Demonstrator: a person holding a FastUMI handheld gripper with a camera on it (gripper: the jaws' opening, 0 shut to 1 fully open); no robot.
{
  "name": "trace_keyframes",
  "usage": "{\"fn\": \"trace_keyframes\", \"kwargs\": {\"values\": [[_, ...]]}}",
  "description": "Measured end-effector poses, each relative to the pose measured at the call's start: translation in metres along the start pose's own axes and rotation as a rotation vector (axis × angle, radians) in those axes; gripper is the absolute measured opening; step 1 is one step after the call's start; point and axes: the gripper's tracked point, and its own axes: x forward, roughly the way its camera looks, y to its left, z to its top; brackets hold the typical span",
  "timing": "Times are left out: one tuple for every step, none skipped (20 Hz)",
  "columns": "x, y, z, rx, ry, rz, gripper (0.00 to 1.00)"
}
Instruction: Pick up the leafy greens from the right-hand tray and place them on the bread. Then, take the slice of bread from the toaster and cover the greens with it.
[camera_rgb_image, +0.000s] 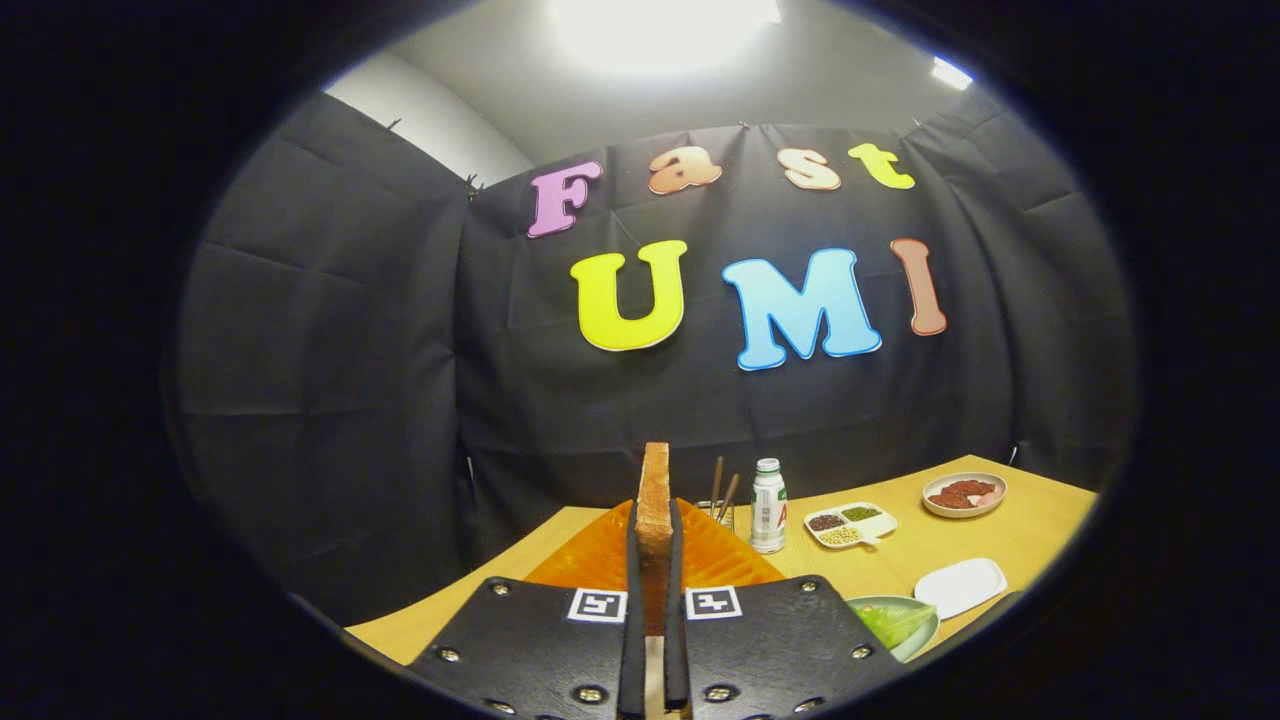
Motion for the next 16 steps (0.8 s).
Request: {"fn": "trace_keyframes", "kwargs": {"values": [[0.001, -0.011, -0.004, 0.008, 0.016, 0.006, 0.07], [0.001, -0.024, -0.009, 0.002, 0.029, 0.013, 0.07], [0.003, -0.037, -0.013, -0.009, 0.031, 0.019, 0.07], [0.002, -0.056, -0.018, -0.023, 0.036, 0.011, 0.07], [0.003, -0.072, -0.026, -0.036, 0.047, 0.005, 0.07], [0.002, -0.086, -0.032, -0.048, 0.058, 0.013, 0.07], [0.001, -0.102, -0.040, -0.058, 0.075, 0.012, 0.07], [-0.003, -0.117, -0.049, -0.052, 0.094, 0.014, 0.07], [-0.006, -0.129, -0.057, -0.053, 0.116, 0.015, 0.07], [-0.010, -0.139, -0.064, -0.052, 0.134, 0.028, 0.07], [-0.013, -0.146, -0.068, -0.050, 0.145, 0.043, 0.07], [-0.017, -0.151, -0.072, -0.049, 0.156, 0.067, 0.07], [-0.021, -0.155, -0.078, -0.053, 0.163, 0.089, 0.07], [-0.025, -0.159, -0.083, -0.052, 0.175, 0.108, 0.07], [-0.029, -0.160, -0.090, -0.036, 0.187, 0.135, 0.07], [-0.034, -0.160, -0.094, -0.010, 0.193, 0.167, 0.07]]}}
